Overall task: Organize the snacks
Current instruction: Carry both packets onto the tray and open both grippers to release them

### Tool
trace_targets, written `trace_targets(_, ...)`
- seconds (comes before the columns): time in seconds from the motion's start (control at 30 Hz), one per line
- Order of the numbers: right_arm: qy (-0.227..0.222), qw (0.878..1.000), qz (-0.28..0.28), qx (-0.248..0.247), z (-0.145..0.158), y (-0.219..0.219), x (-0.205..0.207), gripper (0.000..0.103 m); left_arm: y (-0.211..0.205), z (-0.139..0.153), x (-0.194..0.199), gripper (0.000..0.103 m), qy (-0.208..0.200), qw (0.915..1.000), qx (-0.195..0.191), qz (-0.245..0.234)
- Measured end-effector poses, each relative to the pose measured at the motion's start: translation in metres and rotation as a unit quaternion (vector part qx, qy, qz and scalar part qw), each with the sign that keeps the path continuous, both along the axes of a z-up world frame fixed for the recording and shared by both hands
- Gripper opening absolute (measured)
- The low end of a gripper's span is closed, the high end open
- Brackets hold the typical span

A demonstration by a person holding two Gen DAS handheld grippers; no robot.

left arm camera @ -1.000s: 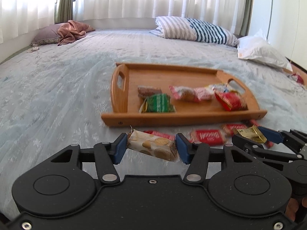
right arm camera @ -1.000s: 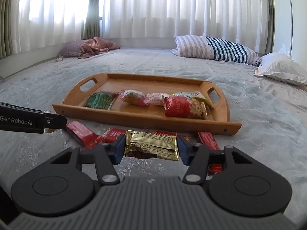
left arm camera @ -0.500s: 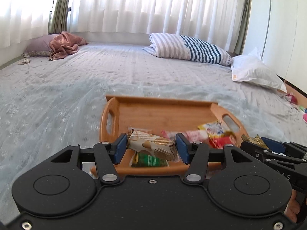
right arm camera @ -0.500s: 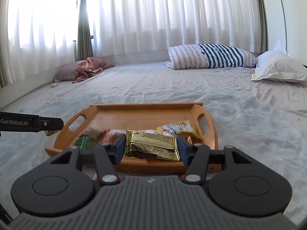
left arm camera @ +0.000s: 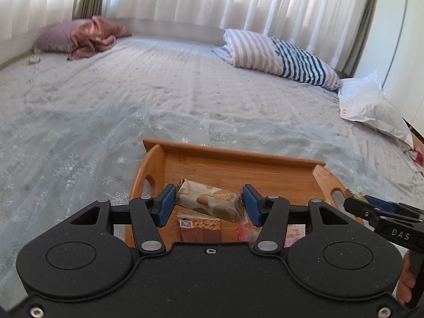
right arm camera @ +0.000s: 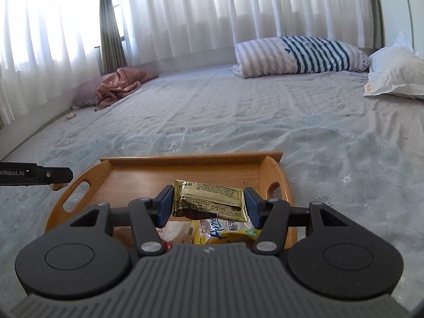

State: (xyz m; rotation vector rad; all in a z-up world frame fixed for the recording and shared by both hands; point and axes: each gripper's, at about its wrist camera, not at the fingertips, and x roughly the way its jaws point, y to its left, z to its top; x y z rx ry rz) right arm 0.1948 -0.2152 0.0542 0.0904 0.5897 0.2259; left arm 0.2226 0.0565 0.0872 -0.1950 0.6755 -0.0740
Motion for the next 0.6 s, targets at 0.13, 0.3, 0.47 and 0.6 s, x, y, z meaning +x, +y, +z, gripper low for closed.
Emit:
trace_targets(0.13, 0.028, 0.999, 0.006, -0.022, -0.008, 0.003, 0.036, 0.060, -0.004, -0.015, 0.031, 0.052, 0.018, 0.9997, 0.014, 0.013)
trace_targets(0.3, 0.063, 0.998, 0.012, -0.010, -0.018, 0.005, 0.067, 0.060, -0.008, -0.036, 0.061, 0.052, 0.045, 0.9985, 0.022, 0.023)
trace_targets(0.47, 0.077, 0.996, 0.006, -0.036, -0.032, 0.010, 0.083, 0.061, -0.013, -0.053, 0.073, 0.052, 0.058, 0.9975, 0.032, 0.026)
trace_targets(0.6, 0.085, 0.996, 0.002, -0.034, -0.040, 0.011, 0.089, 0.061, -0.018, -0.062, 0.076, 0.052, 0.064, 0.9969, 0.041, 0.024)
